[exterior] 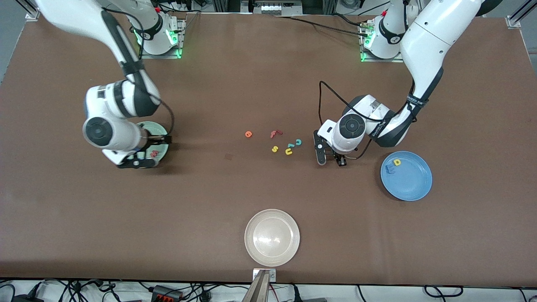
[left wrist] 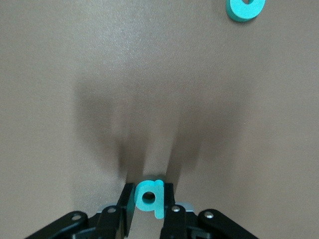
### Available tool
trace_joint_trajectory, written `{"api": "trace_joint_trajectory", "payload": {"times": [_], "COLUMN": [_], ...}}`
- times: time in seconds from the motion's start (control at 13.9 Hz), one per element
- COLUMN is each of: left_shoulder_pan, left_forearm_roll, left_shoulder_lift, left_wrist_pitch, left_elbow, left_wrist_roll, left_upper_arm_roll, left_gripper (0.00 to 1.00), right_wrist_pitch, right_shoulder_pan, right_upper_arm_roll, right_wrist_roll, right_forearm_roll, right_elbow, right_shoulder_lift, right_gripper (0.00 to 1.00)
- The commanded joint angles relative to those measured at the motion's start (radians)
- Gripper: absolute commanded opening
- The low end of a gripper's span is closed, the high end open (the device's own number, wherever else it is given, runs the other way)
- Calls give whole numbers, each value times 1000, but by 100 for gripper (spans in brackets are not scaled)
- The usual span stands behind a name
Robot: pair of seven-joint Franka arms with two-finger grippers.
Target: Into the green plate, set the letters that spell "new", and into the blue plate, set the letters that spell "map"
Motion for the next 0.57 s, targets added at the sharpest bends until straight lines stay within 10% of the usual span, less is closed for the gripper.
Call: {"api": "trace_joint_trajectory", "payload": {"times": [0.0,0.5], "left_shoulder_pan": [19,198], "left_forearm_roll": [28,11], "left_shoulder_lift": [-12,-95], "left_wrist_pitch": [-7,-186], "left_elbow": [8,104], "left_wrist_roll": [-30,-338], "left_upper_arm_roll": [-6,-6], "left_gripper": [10,10], "right_wrist_pitch": [45,79], "right_shoulder_pan": [80,323], "right_upper_arm_roll": [8,6], "right_wrist_roll": [3,303], "right_forearm_roll": [40,158], "right_elbow": [-8,121], "right_shoulder_lift": [-1,78], "right_gripper": [100,93]}}
